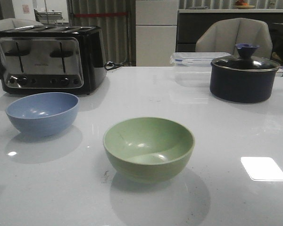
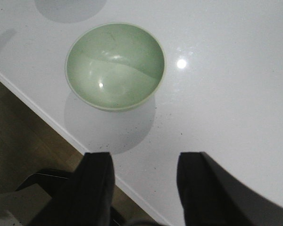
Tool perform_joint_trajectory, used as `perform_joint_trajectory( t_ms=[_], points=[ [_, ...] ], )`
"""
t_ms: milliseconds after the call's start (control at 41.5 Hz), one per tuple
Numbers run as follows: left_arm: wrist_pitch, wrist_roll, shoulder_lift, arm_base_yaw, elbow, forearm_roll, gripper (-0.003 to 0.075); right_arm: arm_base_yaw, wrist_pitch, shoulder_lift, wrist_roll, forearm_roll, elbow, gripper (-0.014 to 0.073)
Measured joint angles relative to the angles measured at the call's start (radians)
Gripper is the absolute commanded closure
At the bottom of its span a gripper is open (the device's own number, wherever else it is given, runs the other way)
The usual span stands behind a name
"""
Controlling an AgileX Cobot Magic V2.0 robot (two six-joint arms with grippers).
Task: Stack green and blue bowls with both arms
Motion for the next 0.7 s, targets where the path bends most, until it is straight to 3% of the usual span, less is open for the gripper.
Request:
perform_joint_trajectory(
  t_ms=[409, 698],
  points=[
    [-0.007, 0.001, 0.365, 0.0, -0.218, 0.0, 0.0191, 0.0, 0.0, 0.0, 0.0, 0.0, 0.0, 0.016],
    [-0.018, 0.001, 0.46, 0.0, -0.262, 0.0, 0.0478, 0.0, 0.0, 0.0, 0.0, 0.002, 0.0, 0.016]
  ],
)
